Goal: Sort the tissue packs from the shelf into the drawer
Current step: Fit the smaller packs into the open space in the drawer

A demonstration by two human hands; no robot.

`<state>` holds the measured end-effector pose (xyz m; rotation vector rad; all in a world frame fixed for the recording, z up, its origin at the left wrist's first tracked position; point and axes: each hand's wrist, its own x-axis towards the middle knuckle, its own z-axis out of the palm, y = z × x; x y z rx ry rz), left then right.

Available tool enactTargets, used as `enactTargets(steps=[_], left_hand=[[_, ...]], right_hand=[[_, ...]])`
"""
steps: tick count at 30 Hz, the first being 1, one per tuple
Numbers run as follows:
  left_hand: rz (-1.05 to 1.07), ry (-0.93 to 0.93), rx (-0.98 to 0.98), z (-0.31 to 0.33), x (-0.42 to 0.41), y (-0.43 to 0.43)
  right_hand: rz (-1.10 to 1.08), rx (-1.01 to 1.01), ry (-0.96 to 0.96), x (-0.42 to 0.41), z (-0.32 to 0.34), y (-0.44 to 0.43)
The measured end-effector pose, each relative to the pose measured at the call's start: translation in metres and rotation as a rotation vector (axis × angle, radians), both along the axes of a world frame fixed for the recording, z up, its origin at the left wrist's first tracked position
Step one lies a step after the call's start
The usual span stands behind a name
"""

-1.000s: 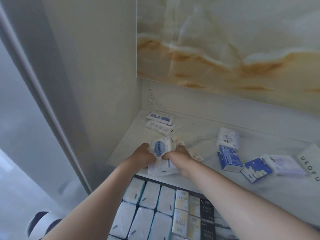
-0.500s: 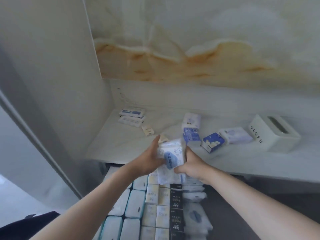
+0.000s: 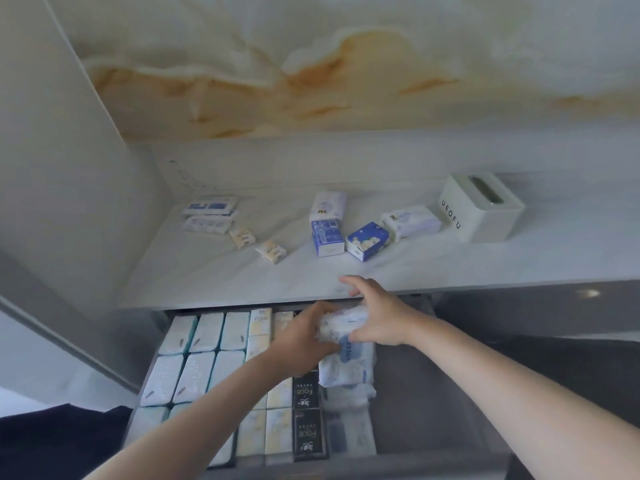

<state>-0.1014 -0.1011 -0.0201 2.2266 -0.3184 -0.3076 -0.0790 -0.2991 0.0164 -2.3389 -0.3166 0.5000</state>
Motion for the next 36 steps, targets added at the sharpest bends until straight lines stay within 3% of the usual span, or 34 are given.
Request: enactTargets(steps=[3,5,10,16,20,24,27,31,36], left_hand=[[-0.025,0.07,-0.017,-0.013,-0.003,-0.025],[-0.054,0.125,0.006,-0.026,-0.007,-0.042],[-0.187,0.168,0.21,-0.048,-0.014,-0.067],[-0.525,-0.093,0.99,-0.088,-0.013,-0.054],[-0.58,-0.18,1.172,-0.101,-0.012,-0.064],[-0.569,-0.274,1.187,-0.105,-0.002,-0.069],[-0.441,-0.317,1.109,-0.099,0.005,-0.063],[-0.203,-0.359,1.004,-0.086,0.022,-0.044],[-0.067,-0.238,0.822,-0.085,0.031,-0.03]], right_hand=[[0.192,-0.424,-0.068,-0.007,-0.006,-0.007],[0.27,-0.621,0.001,-0.012,-0.016,-0.008],[0.309,-0.756,0.136,-0.005,-0.029,-0.028],[0.388,-0.884,0.199,-0.008,-0.058,-0.048],[0.445,-0.881,0.201,-0.016,-0.076,-0.054],[0.454,-0.78,0.222,-0.017,-0.084,-0.055],[0.447,-0.672,0.217,-0.013,-0.084,-0.052],[0.395,-0.546,0.079,-0.006,-0.08,-0.036],[0.334,-0.456,-0.136,-0.004,-0.092,-0.012]])
